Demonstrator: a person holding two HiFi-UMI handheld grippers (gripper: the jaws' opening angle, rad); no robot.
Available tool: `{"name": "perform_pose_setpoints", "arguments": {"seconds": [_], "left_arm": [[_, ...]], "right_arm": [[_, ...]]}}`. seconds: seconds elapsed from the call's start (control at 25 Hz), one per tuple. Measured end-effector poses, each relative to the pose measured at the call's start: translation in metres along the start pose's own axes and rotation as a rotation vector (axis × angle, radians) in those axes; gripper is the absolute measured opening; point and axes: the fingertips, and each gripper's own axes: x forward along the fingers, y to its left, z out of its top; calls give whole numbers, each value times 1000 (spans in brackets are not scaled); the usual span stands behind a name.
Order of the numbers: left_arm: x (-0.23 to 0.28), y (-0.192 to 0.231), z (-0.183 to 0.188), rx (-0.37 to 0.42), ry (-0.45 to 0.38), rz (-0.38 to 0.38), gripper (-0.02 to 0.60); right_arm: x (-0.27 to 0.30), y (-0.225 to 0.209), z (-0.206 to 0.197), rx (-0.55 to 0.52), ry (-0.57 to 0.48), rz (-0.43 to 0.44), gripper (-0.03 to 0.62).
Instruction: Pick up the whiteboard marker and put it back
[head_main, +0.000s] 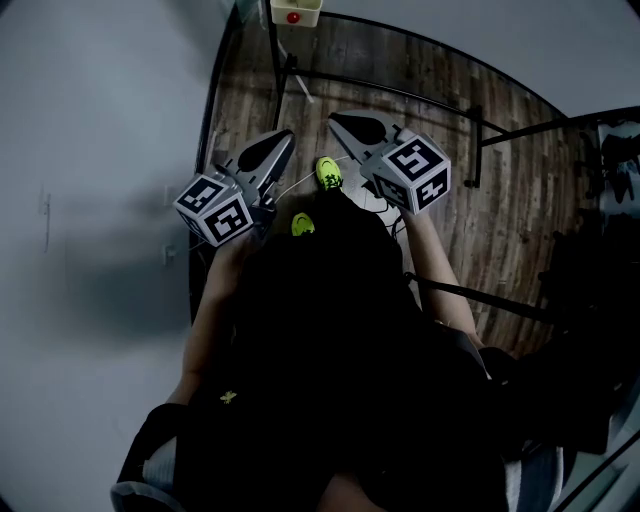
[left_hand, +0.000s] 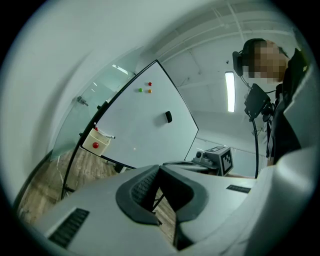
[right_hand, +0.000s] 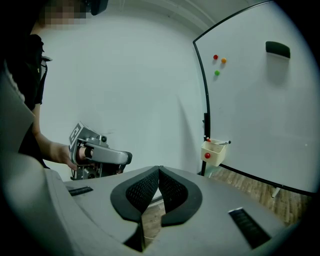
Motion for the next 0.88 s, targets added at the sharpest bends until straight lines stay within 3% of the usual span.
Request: {"name": "perform_pose_setpoints", "arguments": {"seconds": [0.44, 0.88], "left_arm": [[20, 24, 10, -20, -10, 56, 3], [74, 63, 30, -30, 9, 112, 3]], "right_arm": [[25, -34, 4, 11, -10, 48, -6], [56, -99, 18, 25, -22, 95, -6]]}}
